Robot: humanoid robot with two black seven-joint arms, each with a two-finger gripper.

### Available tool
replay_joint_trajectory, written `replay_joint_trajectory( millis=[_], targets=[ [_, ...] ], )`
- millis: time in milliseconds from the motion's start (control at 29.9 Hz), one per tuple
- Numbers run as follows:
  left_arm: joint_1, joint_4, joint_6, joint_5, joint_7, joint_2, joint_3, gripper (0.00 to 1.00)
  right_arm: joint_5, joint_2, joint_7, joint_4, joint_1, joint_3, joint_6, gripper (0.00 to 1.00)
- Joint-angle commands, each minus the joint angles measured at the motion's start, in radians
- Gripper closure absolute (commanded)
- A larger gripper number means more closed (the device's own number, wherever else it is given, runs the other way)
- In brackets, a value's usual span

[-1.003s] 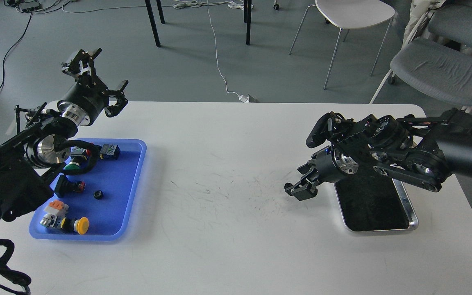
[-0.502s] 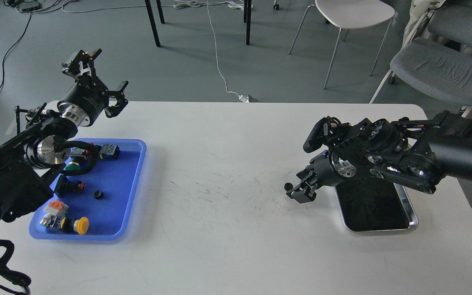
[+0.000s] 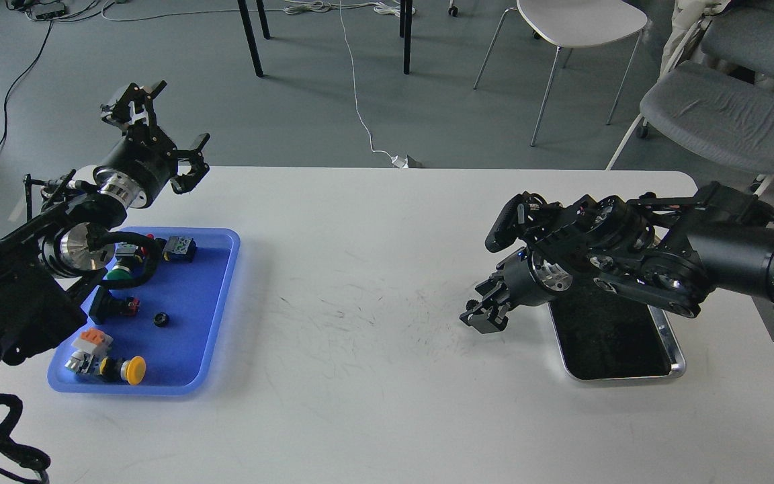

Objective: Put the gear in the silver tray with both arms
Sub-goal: 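Grasp the black gear with the right gripper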

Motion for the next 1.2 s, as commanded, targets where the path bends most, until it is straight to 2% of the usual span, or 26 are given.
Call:
replay_joint_trajectory(
  millis=[0, 334, 568, 1103, 1170],
  targets=[
    [0.002, 0.001, 0.000, 0.000, 0.000, 0.001, 0.000, 0.01, -0.002, 0.002, 0.000, -0.001, -0.001, -0.004, 0.001, 0.49],
    [0.006, 0.001, -0.001, 0.000, 0.000, 0.001, 0.000, 0.01, -0.002, 0.002, 0.000, -0.008, -0.002, -0.029, 0.001, 0.59],
    [0.011, 0.003, -0.021, 0.002, -0.020, 0.002, 0.000, 0.01, 0.000, 0.043, 0.000, -0.076, -0.018, -0.027, 0.000, 0.59],
    [0.011, 0.003, -0.023, 0.005, -0.020, 0.008, 0.000, 0.01, 0.001, 0.065, 0.000, -0.068, 0.005, -0.027, 0.000, 0.61],
    [0.011, 0.003, -0.023, 0.005, -0.020, 0.008, 0.000, 0.01, 0.001, 0.066, 0.000, -0.067, 0.005, -0.027, 0.000, 0.64]
  ],
)
